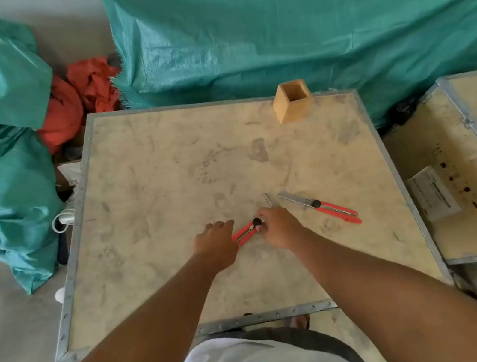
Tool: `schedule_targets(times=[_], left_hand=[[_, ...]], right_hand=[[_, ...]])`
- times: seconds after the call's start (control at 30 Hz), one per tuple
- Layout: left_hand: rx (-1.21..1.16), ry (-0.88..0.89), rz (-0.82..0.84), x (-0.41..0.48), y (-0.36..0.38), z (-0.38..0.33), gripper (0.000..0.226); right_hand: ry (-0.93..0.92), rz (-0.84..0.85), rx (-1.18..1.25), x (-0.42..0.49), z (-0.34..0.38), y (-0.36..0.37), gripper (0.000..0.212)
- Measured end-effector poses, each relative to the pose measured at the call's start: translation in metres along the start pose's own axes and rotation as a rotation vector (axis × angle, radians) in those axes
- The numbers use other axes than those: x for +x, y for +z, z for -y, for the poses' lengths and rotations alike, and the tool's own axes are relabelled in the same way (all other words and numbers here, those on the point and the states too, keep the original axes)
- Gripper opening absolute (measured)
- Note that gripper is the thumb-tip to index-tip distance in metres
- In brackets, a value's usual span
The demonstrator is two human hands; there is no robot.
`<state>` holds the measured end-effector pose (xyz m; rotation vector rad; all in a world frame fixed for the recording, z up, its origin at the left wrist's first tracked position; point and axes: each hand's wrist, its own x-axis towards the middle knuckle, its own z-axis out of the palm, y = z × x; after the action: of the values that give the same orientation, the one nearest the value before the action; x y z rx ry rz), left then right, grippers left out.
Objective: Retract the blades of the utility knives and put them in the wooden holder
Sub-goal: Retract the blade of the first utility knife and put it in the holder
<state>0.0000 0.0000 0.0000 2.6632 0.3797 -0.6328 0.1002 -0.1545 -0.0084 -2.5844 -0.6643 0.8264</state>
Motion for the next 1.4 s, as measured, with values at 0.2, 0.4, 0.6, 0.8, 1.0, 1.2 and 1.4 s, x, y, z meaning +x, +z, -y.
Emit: schedule_targets(times=[0.2, 0.4, 0.6, 0.8, 1.0, 1.2, 1.4], left_hand=[[-0.021, 0.012, -0.040, 0.003, 0.024, -0.001, 0.051], [-0.237, 0.021, -0.047, 0.002, 0.036, 0.004, 0.049], [-0.524, 0.054, -0.090, -0.013, 0.036, -0.004, 0.043], [-0.729, 0.077, -0.040, -0.033, 0.012, -0.016, 0.044], [-1.054, 0.065, 0.025, -0.048, -0.025, -0.047, 0.056], [-1.266, 0.033, -0.188, -0.051, -0.057, -0.088, 0.050], [-1.399, 0.031, -0.336, -0.044, -0.074, -0.137, 0.045]], right_hand=[[0.105, -0.101, 0.287, -0.010, -0.002, 0.029, 0.045], [0.311, -0.170, 0.610, -0.002, -0.004, 0.049, 0.031], [0.411, -0.283, 0.931, -0.006, 0.004, 0.031, 0.016], [0.256, -0.245, 1.005, -0.032, 0.006, -0.017, 0.019], [0.093, -0.196, 1.016, -0.043, 0.009, -0.080, 0.023], [-0.088, -0.114, 0.935, -0.038, 0.003, -0.133, 0.022], [-0.330, -0.006, 0.653, -0.044, -0.027, -0.170, 0.021]])
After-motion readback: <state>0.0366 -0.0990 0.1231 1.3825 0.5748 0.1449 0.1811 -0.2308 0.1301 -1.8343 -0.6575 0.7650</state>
